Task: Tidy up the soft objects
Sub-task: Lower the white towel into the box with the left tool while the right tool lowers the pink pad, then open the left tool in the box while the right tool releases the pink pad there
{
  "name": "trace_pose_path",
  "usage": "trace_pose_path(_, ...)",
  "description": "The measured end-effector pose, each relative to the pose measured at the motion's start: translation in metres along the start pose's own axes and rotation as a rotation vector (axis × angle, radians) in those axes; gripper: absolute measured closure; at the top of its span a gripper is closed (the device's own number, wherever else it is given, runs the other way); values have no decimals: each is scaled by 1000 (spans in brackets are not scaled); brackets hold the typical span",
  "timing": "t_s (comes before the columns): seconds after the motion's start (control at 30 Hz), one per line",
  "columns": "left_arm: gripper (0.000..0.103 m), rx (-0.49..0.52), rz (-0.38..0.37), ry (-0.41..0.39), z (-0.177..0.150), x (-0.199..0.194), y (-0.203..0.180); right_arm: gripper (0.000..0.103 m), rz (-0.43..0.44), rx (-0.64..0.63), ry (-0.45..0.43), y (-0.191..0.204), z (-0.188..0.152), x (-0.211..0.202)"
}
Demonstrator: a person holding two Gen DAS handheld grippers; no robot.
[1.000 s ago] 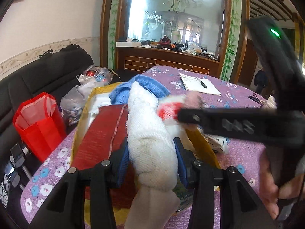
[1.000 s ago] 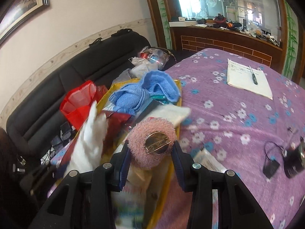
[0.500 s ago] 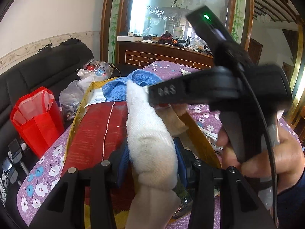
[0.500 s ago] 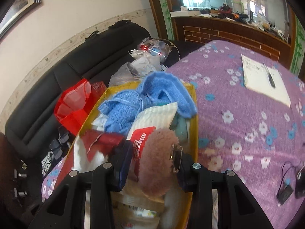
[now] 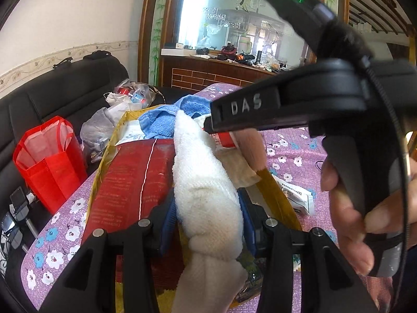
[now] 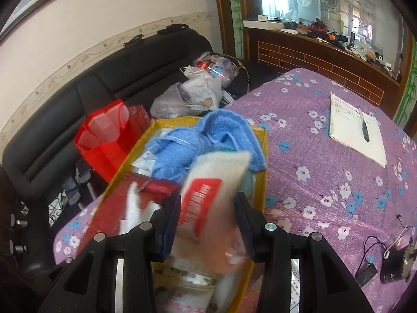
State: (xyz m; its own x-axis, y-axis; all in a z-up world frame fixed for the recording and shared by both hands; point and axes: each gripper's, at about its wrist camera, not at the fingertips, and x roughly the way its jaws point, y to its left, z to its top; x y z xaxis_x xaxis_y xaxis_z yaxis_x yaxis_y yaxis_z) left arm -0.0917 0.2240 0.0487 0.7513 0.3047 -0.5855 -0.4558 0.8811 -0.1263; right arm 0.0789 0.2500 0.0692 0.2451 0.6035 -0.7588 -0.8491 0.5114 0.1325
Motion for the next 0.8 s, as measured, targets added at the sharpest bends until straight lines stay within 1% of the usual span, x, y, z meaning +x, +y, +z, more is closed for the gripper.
trace_pose_path(0.1, 59, 1, 3, -2, -1, -1, -2, 56, 36, 7, -2, 7, 1, -3)
trace_pose_path(0.27, 58, 0, -1, -2, -1, -1, -2, 56, 150, 70, 33, 10, -2, 1)
trace_pose_path(0.37, 56, 2, 0, -2, -2, -1, -2, 55, 209, 109, 59, 6, -5, 4)
trace_pose_path(0.5, 41, 7, 1, -8, -2, -3, -5, 55, 326, 163, 103, 0, -10, 6)
trace_pose_path(0.57, 38, 8, -2, -9, -2, -2, -5, 55, 372, 173, 123, 0, -12, 6)
trace_pose_path(0.63, 35, 12, -4, -11, -2, -3, -6, 55, 386, 159, 120, 3, -14, 0)
trace_pose_path(0.7, 33, 14, -3, -15, -3, -4, -7, 55, 376, 146, 92, 3, -13, -10)
trace_pose_path(0.8, 31, 12, -5, -16, -2, -5, -6, 55, 367, 167, 46, -8, -14, -26)
